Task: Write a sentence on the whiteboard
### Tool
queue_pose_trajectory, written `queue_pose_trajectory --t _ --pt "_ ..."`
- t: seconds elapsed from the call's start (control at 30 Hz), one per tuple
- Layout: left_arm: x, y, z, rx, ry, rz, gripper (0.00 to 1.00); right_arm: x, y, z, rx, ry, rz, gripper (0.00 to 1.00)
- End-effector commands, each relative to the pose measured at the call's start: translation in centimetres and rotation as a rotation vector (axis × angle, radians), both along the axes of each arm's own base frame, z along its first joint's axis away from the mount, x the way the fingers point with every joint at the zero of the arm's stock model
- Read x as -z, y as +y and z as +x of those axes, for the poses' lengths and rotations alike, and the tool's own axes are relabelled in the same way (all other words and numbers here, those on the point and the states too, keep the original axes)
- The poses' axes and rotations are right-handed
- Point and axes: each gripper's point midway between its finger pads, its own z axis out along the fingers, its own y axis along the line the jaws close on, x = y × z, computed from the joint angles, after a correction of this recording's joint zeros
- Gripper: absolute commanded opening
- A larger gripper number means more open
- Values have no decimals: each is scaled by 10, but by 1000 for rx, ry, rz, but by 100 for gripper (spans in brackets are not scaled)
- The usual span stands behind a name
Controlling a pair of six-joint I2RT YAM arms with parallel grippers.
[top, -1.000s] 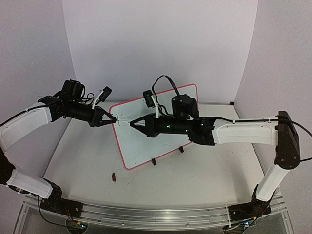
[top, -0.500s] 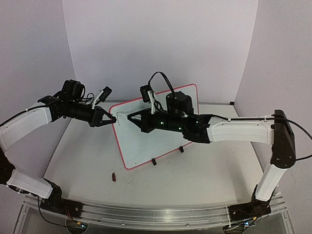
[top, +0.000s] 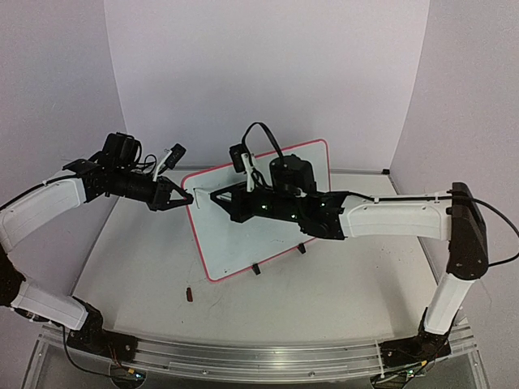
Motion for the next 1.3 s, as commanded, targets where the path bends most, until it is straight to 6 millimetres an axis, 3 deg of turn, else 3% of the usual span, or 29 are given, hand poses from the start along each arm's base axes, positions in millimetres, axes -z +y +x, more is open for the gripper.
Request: queue_pose_trajectory --t 0.0,0.57,0.83,1.27 --pt "-10 -3 -3 36 -39 -19 0 -12 -16 19 130 -31 1 0" --pt "-10 -3 -3 34 -41 -18 0 7 -37 16 177 -7 -60 0" --pt "-9 -3 -3 33 -38 -16 0 23 -27 1 84 19 -80 0" --pt "-7 -3 -2 34 -33 -13 0 30 -4 -12 -17 27 -83 0"
